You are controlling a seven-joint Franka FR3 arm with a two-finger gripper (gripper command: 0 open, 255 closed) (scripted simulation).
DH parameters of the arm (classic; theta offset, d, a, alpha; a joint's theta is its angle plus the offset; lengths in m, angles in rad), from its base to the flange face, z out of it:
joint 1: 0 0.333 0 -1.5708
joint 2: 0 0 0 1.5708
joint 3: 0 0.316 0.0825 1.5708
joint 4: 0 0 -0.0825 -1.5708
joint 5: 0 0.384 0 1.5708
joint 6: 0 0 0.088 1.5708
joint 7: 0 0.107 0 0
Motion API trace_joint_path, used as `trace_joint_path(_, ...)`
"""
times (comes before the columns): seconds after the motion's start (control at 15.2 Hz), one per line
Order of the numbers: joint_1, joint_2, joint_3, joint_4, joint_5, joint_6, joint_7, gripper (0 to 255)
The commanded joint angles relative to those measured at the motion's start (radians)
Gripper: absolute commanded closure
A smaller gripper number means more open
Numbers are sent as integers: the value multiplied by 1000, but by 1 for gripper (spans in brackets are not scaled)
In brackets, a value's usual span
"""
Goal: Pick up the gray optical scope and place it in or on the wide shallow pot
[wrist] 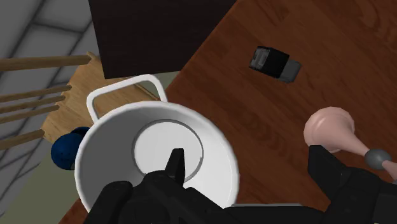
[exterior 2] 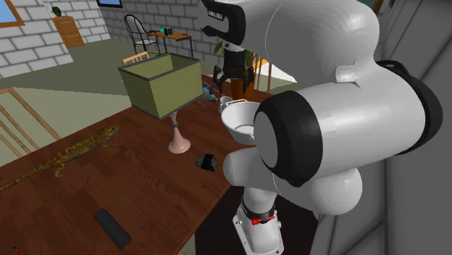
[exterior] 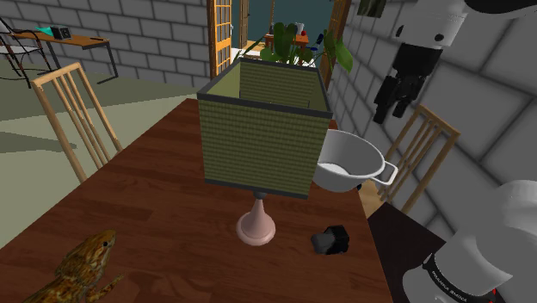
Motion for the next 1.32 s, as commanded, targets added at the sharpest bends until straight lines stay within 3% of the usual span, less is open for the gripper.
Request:
trace_joint_path(0.0, 0, 0, 0, 0, 0, 0, 0, 0)
trace_joint_path(0.66, 164, 8, 56, -294, 31, 304, -228, 0)
trace_joint_path(1.25, 325, 115, 113, -509, 67, 629, -427, 0)
